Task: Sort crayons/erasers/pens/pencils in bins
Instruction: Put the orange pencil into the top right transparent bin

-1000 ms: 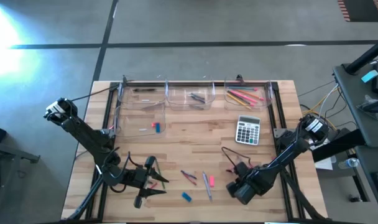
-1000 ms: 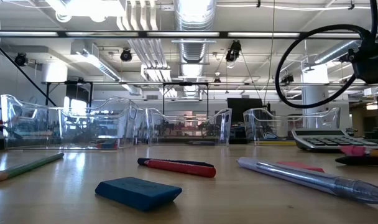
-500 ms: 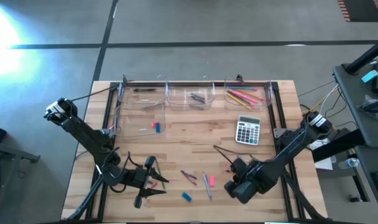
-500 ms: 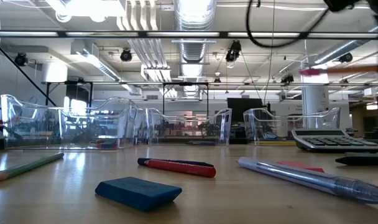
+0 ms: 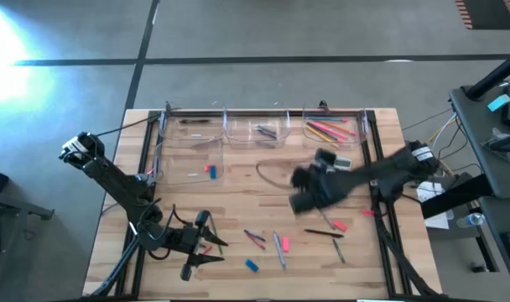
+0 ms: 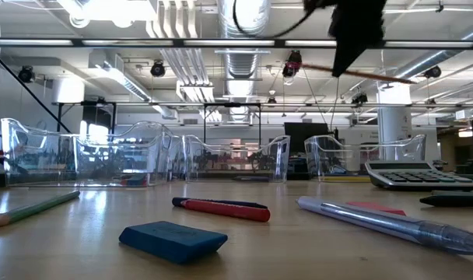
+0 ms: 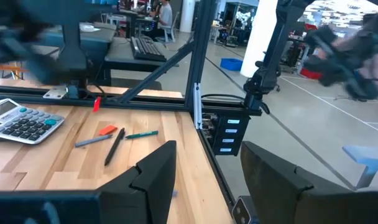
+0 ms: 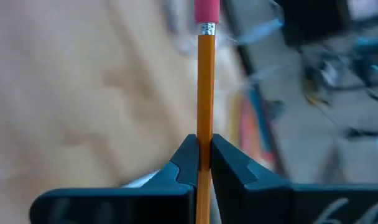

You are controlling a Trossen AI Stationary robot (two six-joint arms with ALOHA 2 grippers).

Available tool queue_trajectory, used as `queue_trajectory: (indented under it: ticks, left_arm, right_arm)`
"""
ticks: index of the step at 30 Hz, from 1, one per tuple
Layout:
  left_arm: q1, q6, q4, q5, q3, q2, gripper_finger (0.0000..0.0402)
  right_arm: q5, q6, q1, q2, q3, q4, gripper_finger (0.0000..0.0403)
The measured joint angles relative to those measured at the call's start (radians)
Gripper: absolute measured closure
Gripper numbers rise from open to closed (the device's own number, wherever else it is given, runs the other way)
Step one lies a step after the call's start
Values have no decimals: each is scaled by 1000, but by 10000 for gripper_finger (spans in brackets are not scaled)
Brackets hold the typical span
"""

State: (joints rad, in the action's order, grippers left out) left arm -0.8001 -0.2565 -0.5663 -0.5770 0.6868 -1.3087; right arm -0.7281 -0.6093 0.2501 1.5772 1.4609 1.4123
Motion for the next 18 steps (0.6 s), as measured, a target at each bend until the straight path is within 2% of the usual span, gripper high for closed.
queue_trajectory:
  ticks: [11, 15, 18]
  left_arm:
    - [0, 0, 9, 0, -6, 0, 235]
    - [0, 0, 9, 0, -6, 0, 235]
    - [0, 1, 9, 0, -6, 0, 235]
  right_arm:
    - [-5, 404, -592, -15, -70, -10, 385]
    - [0, 477, -730, -49, -134, -96, 385]
    - [32, 554, -782, -95, -204, -243, 385]
